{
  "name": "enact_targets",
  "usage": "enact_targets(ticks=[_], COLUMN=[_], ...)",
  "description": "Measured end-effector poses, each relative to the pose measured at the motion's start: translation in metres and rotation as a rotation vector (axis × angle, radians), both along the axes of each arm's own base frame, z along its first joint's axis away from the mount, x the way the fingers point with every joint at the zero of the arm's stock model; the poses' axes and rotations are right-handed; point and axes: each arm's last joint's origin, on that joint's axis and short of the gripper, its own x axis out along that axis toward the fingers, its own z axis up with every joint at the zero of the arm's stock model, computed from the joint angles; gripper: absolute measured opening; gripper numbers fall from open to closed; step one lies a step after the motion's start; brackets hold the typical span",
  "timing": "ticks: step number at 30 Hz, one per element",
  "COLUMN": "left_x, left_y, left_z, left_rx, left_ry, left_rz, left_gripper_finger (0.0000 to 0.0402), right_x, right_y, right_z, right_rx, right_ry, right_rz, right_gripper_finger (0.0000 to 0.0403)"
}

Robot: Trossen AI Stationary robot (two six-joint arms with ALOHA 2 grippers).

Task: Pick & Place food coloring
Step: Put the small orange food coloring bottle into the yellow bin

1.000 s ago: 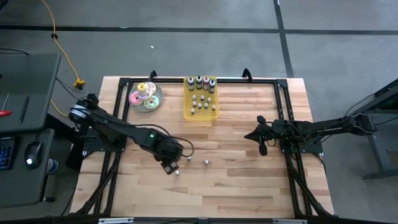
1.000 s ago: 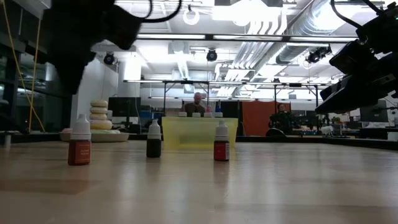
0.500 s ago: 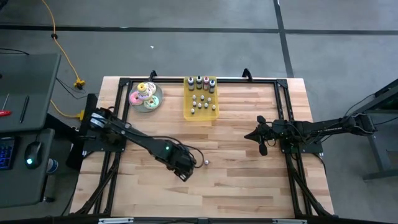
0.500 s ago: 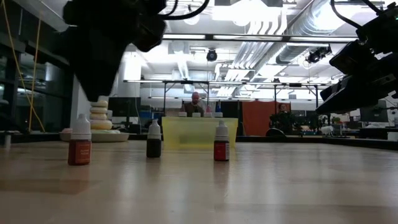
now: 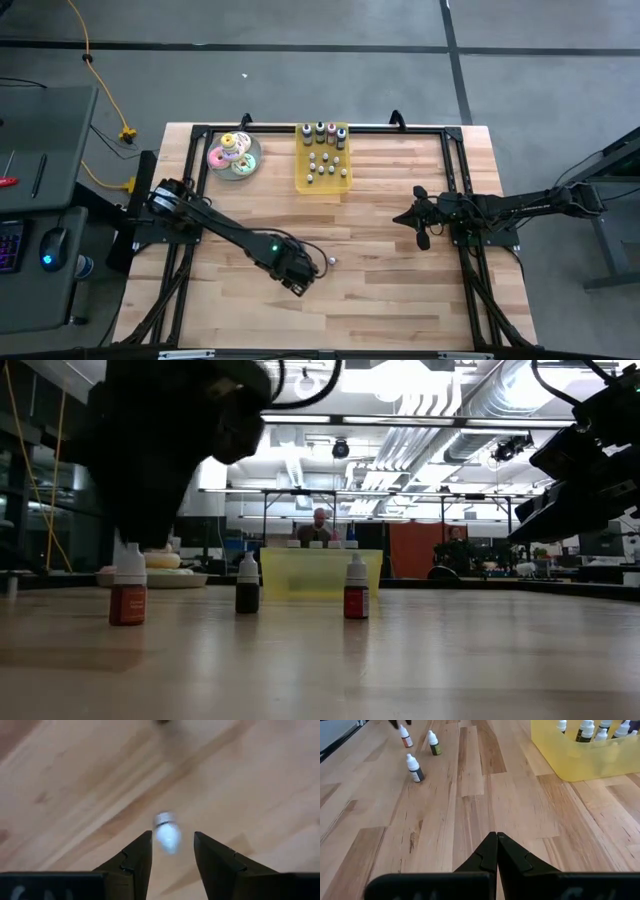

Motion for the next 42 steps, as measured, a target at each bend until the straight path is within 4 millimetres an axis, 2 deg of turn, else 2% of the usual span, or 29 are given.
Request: enact_targets(ticks=[34, 37, 42], left_x=[0.002, 0.002, 0.002], left_y=[-0.005, -0.005, -0.005], left_z=[-0.013, -0.013, -0.013], left_rx=[-0.009, -0.008, -0.006], left_ry=[0.031, 0.032, 0.032], left_rz=[-0.042, -0.045, -0.057], left_gripper_finger=[0.0140, 0.0129, 0.0089], right_x=[0.000, 0.000, 0.000], right_y=[0.000, 0.000, 0.000], right_z=[0.001, 0.001, 0.001], right_rx=[0.000, 0.000, 0.000], right_ry=[-0.007, -0.006, -0.006], right_rz=[0.000, 0.000, 0.000], right_gripper_finger=[0.0000, 0.0000, 0.0000])
